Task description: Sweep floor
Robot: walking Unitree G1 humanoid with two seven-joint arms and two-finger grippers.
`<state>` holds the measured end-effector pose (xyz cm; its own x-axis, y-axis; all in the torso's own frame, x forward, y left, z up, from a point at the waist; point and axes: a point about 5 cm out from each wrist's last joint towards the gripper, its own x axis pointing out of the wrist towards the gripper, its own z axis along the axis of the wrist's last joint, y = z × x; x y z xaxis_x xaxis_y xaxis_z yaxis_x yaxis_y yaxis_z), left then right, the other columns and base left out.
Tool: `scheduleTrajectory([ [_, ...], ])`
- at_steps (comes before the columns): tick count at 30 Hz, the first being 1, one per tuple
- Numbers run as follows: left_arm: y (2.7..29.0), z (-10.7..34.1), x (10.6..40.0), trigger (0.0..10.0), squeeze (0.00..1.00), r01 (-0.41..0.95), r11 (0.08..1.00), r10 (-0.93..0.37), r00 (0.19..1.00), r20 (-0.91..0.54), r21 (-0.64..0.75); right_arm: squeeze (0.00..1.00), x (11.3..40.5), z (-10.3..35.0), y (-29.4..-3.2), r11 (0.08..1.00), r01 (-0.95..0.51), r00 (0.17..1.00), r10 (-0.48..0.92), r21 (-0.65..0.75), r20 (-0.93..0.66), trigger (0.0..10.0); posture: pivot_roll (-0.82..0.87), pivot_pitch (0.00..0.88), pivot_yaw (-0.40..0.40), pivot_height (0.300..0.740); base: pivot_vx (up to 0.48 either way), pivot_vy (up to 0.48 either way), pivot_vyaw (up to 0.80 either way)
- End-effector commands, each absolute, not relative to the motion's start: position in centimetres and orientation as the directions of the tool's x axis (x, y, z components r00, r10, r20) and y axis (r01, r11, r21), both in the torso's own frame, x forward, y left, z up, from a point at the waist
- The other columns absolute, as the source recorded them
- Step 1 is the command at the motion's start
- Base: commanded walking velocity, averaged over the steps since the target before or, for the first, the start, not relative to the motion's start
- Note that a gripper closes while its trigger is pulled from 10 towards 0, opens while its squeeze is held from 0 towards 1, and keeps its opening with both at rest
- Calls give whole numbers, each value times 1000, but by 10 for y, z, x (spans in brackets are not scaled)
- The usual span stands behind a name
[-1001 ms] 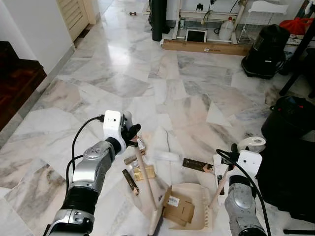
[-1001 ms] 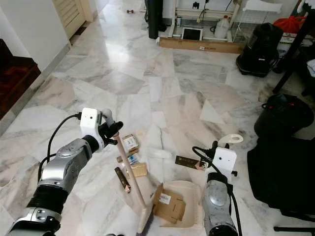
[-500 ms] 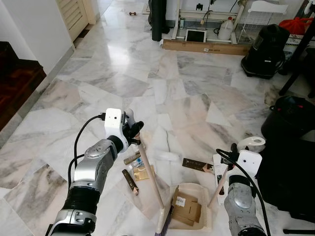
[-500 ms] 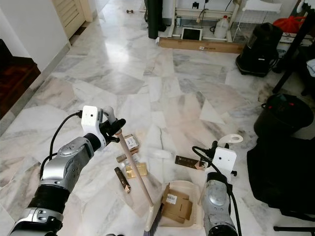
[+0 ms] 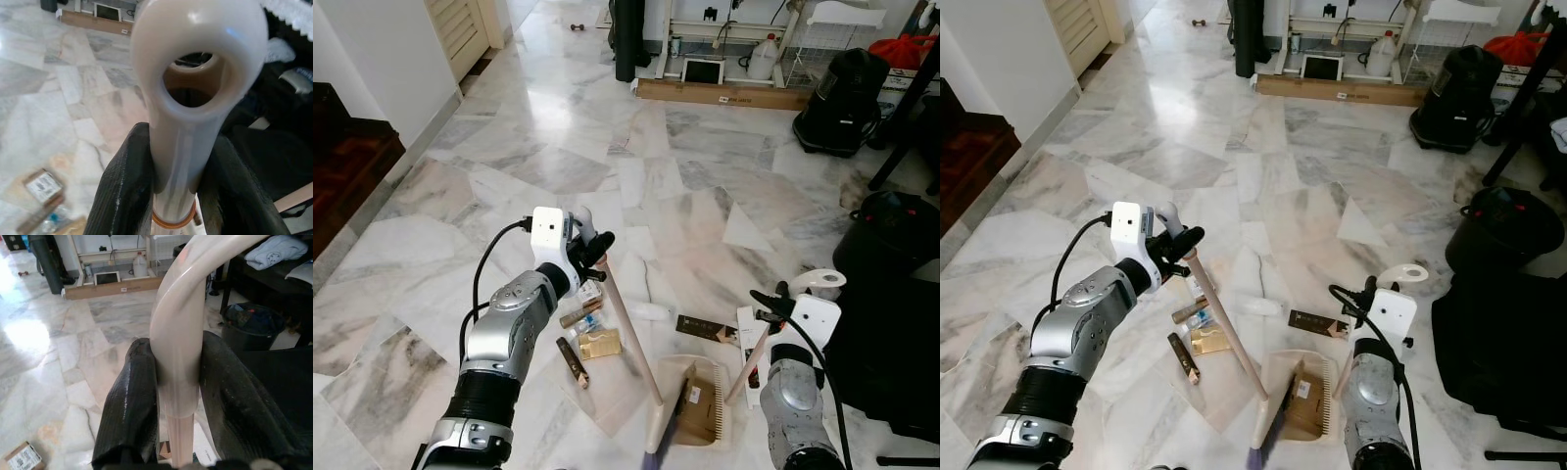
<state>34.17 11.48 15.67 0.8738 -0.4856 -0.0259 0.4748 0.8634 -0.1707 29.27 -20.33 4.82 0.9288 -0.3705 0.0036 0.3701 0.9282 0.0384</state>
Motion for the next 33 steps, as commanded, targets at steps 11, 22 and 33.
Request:
scheduleTrajectory([
  [11,122,204,345,10000,0,491,869,-494,858,141,56,0,305,66,-202,932,355,930,-360,77,69,10000,104,90,-4,740,0,0,0],
  [22,140,207,349,10000,0,345,934,-356,909,216,91,0,307,74,-206,930,356,926,-364,95,96,10000,97,90,-8,740,0,0,0],
  [33,147,184,341,10000,0,166,979,-193,941,278,116,0,313,110,-210,926,341,897,-371,159,239,10000,76,70,-21,740,0,0,0],
])
